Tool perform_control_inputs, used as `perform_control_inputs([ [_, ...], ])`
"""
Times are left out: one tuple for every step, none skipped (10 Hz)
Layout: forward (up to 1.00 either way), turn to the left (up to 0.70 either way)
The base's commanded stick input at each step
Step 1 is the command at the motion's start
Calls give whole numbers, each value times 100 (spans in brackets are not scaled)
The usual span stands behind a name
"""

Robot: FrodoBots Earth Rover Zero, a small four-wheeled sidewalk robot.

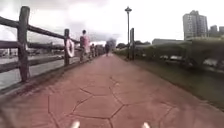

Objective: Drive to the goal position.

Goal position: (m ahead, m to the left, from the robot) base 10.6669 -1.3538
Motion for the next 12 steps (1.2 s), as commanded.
perform_control_inputs([
  [70, 0],
  [70, 0],
  [70, 0],
  [70, 0],
  [70, 0],
  [70, 0],
  [70, 0],
  [70, 0],
  [70, 0],
  [70, 0],
  [70, 0],
  [70, 0],
])
